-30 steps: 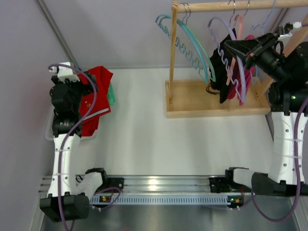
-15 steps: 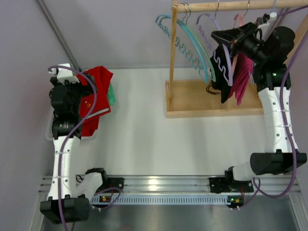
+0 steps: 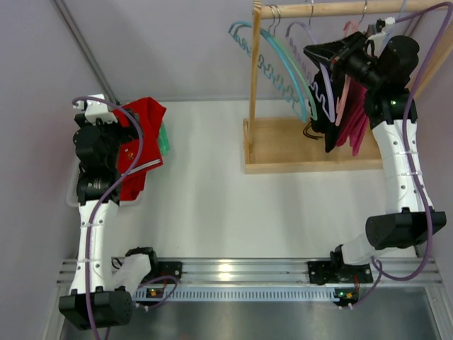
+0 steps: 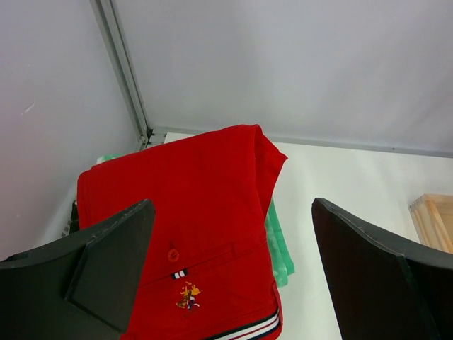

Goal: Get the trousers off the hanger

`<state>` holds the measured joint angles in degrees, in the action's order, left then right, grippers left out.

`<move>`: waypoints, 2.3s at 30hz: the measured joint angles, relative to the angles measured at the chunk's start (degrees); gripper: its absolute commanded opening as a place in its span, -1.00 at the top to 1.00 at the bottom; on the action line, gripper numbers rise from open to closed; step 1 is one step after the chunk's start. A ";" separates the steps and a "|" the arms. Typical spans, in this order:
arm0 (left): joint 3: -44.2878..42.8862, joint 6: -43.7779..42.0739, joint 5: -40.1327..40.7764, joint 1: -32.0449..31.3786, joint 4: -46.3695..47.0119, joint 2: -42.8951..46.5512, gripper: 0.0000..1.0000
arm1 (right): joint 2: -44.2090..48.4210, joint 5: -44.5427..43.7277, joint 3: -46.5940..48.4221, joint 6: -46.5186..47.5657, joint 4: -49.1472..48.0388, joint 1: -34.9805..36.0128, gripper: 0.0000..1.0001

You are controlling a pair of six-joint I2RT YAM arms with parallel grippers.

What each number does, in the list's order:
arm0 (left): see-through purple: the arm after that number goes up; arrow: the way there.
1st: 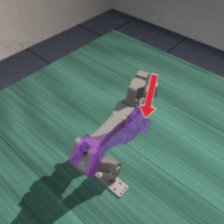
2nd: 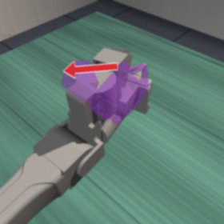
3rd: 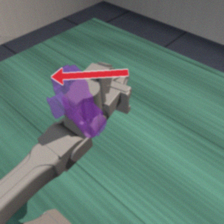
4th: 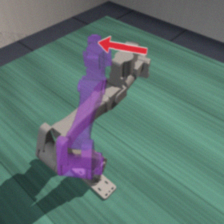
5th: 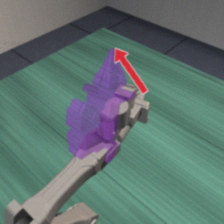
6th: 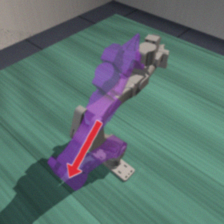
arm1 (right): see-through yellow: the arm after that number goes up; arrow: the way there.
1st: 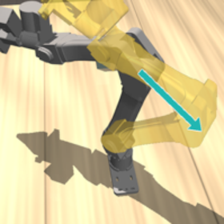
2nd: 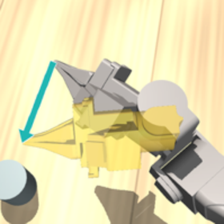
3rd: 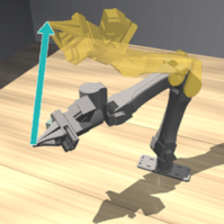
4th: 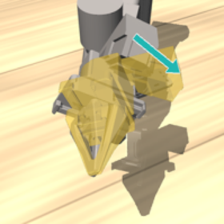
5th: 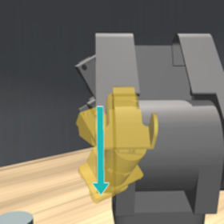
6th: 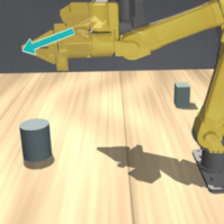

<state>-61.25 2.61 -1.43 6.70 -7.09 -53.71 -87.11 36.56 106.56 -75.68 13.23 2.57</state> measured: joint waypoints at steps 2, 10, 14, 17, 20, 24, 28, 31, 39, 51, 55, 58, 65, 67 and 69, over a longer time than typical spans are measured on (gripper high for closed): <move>0.09 -0.02 0.00 0.00 -0.07 0.00 -0.98 | 0.02 -0.07 -0.07 0.42 -0.13 0.61 0.43; 0.11 -0.24 0.07 0.00 -0.28 0.17 -0.97 | 2.03 -1.07 -2.08 4.13 -0.09 0.92 -0.31; 0.11 -0.22 0.17 0.00 -0.31 0.76 -0.97 | 3.93 -2.14 -2.08 6.27 1.11 -0.09 -0.43; 0.11 -0.20 0.20 0.00 -0.28 1.27 -0.97 | 5.73 -3.45 -2.08 7.76 2.05 -1.36 -0.45; 0.11 -0.20 0.22 0.00 -0.26 1.49 -0.97 | 7.50 -4.17 -2.08 9.20 3.37 -2.84 -0.45; 0.11 -0.20 0.24 0.00 -0.31 1.49 -0.98 | 9.03 -5.70 -2.05 11.74 5.95 -4.81 -0.47; 0.11 -0.20 0.24 0.00 -0.33 1.49 -0.97 | 9.14 -6.21 -2.01 13.86 8.48 -5.07 -0.52; 0.11 -0.20 0.24 0.00 -0.33 1.49 -0.98 | 9.16 -6.49 -2.01 15.30 9.44 -5.27 -0.54; 0.11 -0.13 0.22 0.00 -0.37 1.66 -0.97 | 11.34 -4.72 -2.01 18.47 9.42 -6.49 -0.56; 0.11 1.44 -0.42 0.00 -0.46 2.34 -0.98 | 17.07 -3.04 2.82 30.60 11.61 -12.98 -0.72; 0.13 1.99 -0.48 0.00 -0.48 2.34 -0.97 | 16.37 -3.85 3.78 34.60 14.27 -13.90 -0.64; 0.22 2.03 -0.48 0.00 -0.50 2.34 -0.97 | 14.53 -4.20 4.20 36.46 15.45 -14.12 -0.61; 0.66 2.38 -0.48 0.00 -0.55 2.34 -0.97 | 9.40 -5.92 4.20 37.75 17.46 -14.38 -0.44; 0.81 2.47 -0.48 0.00 -0.59 2.34 -0.98 | 8.37 -6.14 4.11 37.57 17.49 -14.38 -0.34; 0.98 2.60 -0.48 0.00 -0.63 2.34 -0.97 | 7.58 -6.40 4.00 37.20 17.14 -14.38 -0.24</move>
<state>-60.27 5.21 -1.91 6.70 -7.73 -51.37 -79.53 30.15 110.56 -38.48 30.37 -11.81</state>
